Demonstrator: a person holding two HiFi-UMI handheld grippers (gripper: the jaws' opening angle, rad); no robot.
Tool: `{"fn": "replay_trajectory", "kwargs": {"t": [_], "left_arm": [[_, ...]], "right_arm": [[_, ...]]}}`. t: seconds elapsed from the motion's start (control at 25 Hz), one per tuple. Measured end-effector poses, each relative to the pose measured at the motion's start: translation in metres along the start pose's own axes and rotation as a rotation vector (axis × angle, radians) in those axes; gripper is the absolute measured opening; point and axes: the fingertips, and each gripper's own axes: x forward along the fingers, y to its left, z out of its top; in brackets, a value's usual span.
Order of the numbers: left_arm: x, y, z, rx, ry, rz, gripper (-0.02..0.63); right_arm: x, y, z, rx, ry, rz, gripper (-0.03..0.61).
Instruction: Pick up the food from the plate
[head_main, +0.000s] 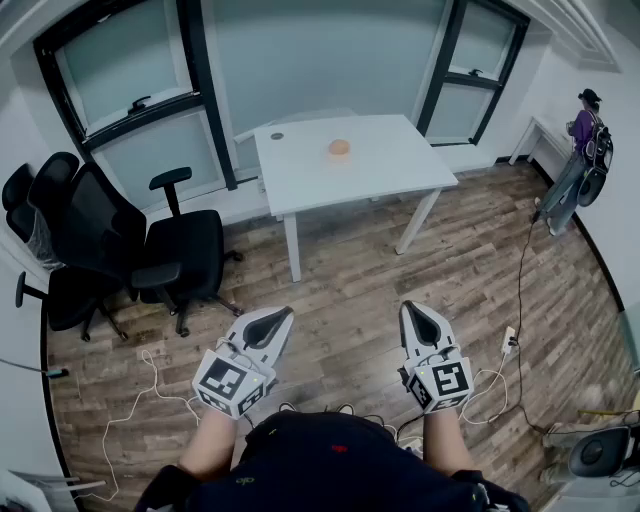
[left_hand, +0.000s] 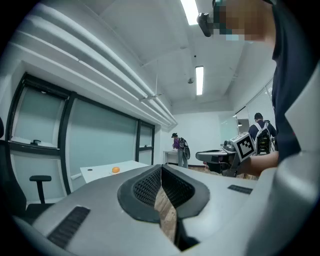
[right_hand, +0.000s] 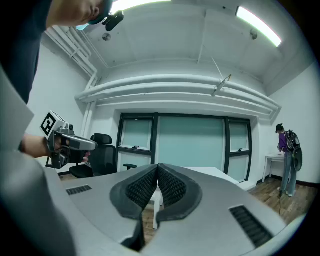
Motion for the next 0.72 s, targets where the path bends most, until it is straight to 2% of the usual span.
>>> {"fn": "replay_trajectory", "kwargs": {"t": [0.24, 0.52, 0.72], "left_arm": [[-0.013, 0.005, -0.003, -0.005, -0.003, -0.009, 0.023], [-0.030, 0.024, -0.009, -0.029, -0.001, -0.021, 0.023], [-0.044, 0.041, -0.021, -0.036, 0.010, -0.050, 0.023]], "right_arm": [[0.004, 0.017, 0.003, -0.018, 0.011, 0.004, 0.025], [0.016, 0.035, 0.012, 0.027, -0.027, -0.010, 0.025], [0.027, 0.052, 0.004, 0.029, -0.004, -0.042, 0.025]]}}
